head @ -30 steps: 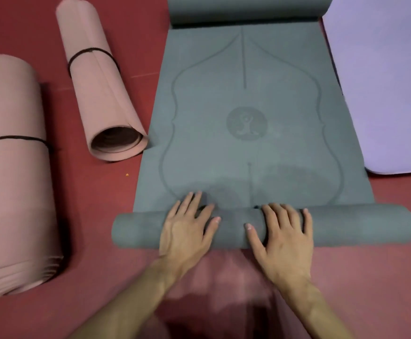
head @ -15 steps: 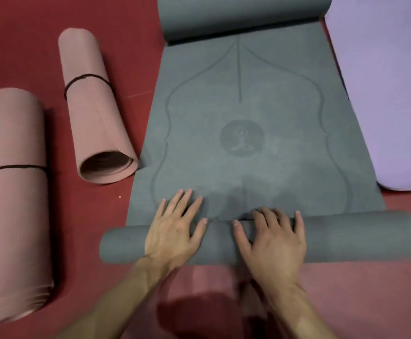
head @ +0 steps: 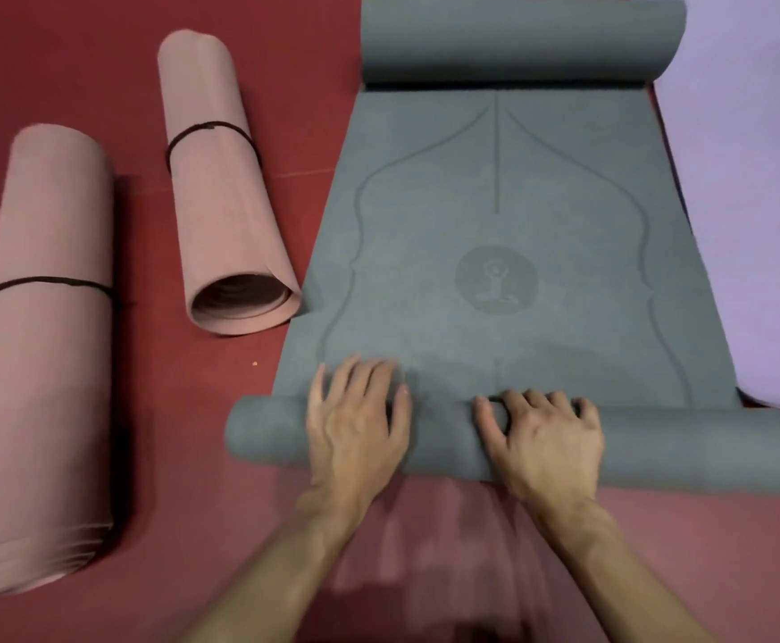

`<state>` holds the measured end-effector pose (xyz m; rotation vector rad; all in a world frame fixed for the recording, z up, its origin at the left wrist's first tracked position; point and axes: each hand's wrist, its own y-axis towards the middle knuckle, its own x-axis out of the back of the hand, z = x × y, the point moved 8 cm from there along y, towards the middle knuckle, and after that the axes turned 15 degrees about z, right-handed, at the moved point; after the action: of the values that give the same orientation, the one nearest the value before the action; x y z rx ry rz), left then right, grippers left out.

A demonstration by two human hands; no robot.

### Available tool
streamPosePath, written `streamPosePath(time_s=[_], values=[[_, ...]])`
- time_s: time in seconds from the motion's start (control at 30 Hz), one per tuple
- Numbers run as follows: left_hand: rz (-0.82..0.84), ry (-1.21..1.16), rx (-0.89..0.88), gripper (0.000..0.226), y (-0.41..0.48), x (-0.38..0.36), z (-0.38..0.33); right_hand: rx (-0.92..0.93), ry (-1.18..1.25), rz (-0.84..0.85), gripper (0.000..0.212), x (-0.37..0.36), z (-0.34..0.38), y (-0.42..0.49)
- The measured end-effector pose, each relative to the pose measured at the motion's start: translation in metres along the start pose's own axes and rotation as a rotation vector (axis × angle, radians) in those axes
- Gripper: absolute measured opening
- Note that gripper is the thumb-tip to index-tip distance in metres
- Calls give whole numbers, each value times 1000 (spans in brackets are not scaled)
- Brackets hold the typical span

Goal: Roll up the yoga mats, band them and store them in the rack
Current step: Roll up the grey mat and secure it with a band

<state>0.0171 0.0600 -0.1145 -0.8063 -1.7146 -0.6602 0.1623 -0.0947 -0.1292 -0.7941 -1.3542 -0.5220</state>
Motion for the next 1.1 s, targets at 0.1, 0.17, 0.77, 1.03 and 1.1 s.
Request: streamPosePath(time_s=[0.1,0.17,0.77,1.03,1.1], values=[[18,74,-18,36,-18,-13,5,3,4,43,69,4,-13,7],[9,67,-32,34,-14,-15,5,-16,14,73,76,4,-49,10],[144,44,-113,42,22,-19,-5,-114,-25,-61,63,7,-99,-18],[244,132,-85,45,30,-20,-6,-110,-3,-31,69,6,-102,-9],[296,170,-52,50,33,-21,-7,-110,-21,5,72,8,-102,-2]])
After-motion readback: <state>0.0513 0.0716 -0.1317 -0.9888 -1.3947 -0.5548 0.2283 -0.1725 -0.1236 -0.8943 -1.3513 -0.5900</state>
